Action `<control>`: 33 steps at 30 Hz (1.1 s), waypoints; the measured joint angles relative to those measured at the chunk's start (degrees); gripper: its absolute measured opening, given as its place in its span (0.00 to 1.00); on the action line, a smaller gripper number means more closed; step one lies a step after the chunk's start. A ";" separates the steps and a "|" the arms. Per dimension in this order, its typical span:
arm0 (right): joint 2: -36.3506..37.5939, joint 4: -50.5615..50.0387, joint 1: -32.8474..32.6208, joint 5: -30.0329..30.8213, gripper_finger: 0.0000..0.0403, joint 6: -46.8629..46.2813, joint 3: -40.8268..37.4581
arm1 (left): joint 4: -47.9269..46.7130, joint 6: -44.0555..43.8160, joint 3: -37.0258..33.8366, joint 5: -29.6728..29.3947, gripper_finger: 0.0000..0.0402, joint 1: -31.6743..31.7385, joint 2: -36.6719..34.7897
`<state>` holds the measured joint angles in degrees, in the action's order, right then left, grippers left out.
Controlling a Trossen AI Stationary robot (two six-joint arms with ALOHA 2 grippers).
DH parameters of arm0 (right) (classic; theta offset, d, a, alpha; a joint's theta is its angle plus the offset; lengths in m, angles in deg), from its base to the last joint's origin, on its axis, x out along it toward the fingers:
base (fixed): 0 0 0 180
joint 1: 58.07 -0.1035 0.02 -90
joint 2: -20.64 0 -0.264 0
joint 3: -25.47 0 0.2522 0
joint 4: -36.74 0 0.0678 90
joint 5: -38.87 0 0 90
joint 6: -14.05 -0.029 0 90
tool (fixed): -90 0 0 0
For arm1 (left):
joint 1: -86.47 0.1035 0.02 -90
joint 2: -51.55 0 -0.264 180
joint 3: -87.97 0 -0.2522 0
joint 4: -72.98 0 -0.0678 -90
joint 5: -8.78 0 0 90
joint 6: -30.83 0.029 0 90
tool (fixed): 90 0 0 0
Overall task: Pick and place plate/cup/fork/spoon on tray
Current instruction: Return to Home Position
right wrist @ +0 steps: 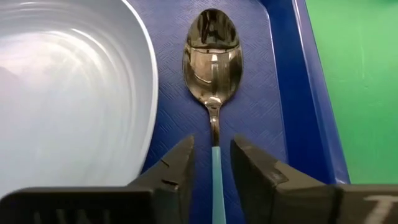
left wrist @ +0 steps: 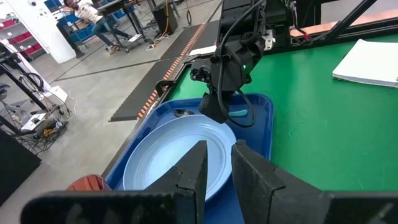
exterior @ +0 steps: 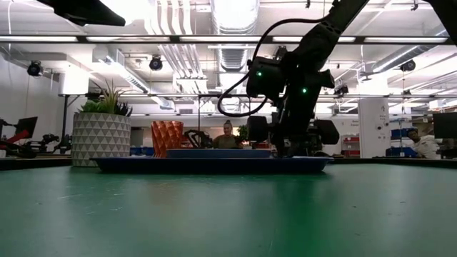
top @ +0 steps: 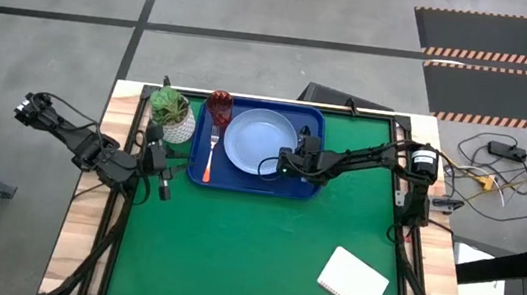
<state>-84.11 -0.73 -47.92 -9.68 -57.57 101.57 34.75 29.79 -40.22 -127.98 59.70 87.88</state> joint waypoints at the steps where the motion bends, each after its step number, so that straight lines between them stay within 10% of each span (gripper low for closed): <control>1: 0.02 0.00 0.00 0.00 0.23 0.44 0.00 | 0.00 0.00 0.00 -0.02 0.14 0.00 0.00; 20: 9.60 -0.57 -8.38 2.28 0.29 15.53 3.30 | -0.04 0.00 0.00 0.00 0.14 0.00 0.00; 33: 14.97 -2.69 -22.00 -1.25 0.22 49.88 2.70 | -0.09 0.00 0.00 0.00 0.14 0.00 0.00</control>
<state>-69.14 -3.42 -69.91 -10.93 -7.70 104.27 34.66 29.79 -40.22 -127.98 59.70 87.88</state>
